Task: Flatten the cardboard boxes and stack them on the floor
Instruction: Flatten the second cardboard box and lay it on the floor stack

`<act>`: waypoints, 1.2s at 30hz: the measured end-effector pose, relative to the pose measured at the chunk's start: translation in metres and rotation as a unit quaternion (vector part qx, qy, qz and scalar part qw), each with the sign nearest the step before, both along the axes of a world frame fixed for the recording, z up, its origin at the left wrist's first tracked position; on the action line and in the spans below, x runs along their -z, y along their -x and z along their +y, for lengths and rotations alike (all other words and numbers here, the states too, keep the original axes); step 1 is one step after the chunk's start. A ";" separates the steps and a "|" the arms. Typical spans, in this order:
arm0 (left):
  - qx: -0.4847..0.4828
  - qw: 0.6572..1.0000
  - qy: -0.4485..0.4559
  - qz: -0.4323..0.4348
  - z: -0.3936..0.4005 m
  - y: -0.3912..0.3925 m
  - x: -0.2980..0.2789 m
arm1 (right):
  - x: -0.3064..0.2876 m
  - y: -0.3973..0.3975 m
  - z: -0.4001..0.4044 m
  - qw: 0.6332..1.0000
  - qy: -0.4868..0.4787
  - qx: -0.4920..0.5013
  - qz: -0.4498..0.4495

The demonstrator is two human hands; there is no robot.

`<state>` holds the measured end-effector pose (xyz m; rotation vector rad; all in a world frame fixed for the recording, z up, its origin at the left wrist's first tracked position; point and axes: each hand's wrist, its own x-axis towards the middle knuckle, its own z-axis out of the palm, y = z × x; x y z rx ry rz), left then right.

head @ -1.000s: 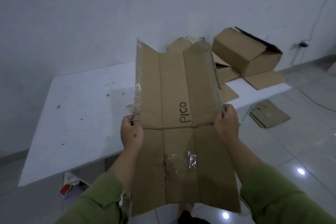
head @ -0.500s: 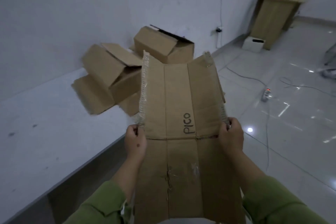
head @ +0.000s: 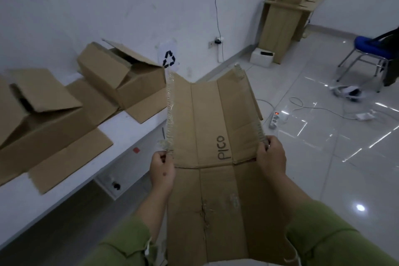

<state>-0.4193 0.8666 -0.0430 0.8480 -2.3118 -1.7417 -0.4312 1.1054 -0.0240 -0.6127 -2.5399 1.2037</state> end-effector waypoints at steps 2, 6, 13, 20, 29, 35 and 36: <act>0.009 1.000 -0.002 0.003 0.019 0.033 0.001 | 0.000 0.031 0.021 1.000 -0.003 0.000 0.004; 0.034 0.999 -0.006 -0.003 0.051 0.105 0.007 | 0.004 0.103 0.056 1.000 -0.004 -0.004 0.006; 0.038 0.999 0.004 -0.019 0.090 0.241 0.008 | 0.007 0.244 0.096 1.000 -0.006 -0.027 -0.011; 0.033 0.999 0.008 -0.014 0.126 0.358 0.013 | 0.007 0.384 0.138 0.998 -0.015 -0.059 -0.031; -0.078 0.996 0.012 -0.029 0.168 0.488 0.040 | 0.027 0.564 0.174 0.979 -0.027 -0.191 -0.059; -0.160 0.984 0.006 -0.081 0.197 0.557 0.055 | 0.037 0.678 0.178 0.948 -0.060 -0.306 -0.069; -0.172 0.981 0.002 -0.085 0.199 0.567 0.059 | 0.039 0.694 0.177 0.944 -0.062 -0.317 -0.070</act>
